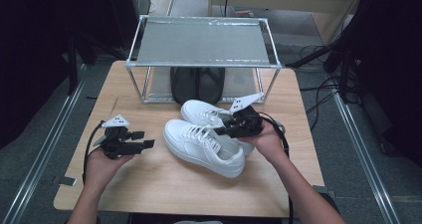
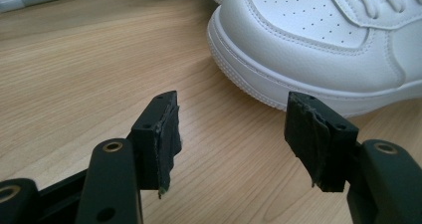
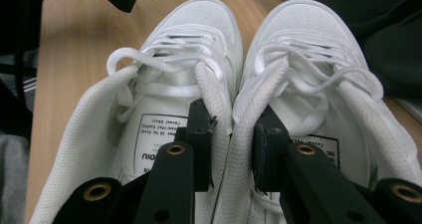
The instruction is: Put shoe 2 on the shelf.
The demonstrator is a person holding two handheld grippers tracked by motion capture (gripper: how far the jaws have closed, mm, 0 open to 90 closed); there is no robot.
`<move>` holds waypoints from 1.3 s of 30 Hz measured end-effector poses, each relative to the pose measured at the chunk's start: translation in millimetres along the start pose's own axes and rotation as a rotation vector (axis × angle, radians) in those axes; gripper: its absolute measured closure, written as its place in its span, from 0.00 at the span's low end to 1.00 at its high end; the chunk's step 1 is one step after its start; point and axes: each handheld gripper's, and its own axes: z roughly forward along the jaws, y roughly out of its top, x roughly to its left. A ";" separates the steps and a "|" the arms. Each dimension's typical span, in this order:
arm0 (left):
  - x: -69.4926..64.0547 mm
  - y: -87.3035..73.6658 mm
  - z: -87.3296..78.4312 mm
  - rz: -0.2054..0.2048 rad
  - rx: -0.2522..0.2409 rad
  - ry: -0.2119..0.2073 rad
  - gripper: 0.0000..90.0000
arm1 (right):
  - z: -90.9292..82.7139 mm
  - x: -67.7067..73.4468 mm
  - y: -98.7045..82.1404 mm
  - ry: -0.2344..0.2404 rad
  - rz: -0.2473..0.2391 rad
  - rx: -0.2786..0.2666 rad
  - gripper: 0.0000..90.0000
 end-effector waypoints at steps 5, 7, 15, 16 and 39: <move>0.5 0.4 0.1 0.003 -0.006 -0.003 0.43 | -1.2 -17.0 8.7 0.061 0.001 0.000 0.84; 0.3 0.5 -0.1 0.006 -0.005 -0.006 0.43 | -3.4 -19.3 13.7 0.067 -0.018 -0.003 0.84; -3.6 0.9 3.4 0.030 0.009 -0.004 0.43 | -14.4 -21.0 44.3 0.059 -0.092 0.035 0.84; -3.6 1.1 3.4 0.029 0.010 -0.005 0.43 | -16.6 -21.7 48.0 0.063 -0.095 0.031 0.84; 1.6 -0.1 -0.1 0.005 -0.009 -0.001 0.43 | -73.4 -2.0 128.8 0.094 -0.123 -0.095 0.84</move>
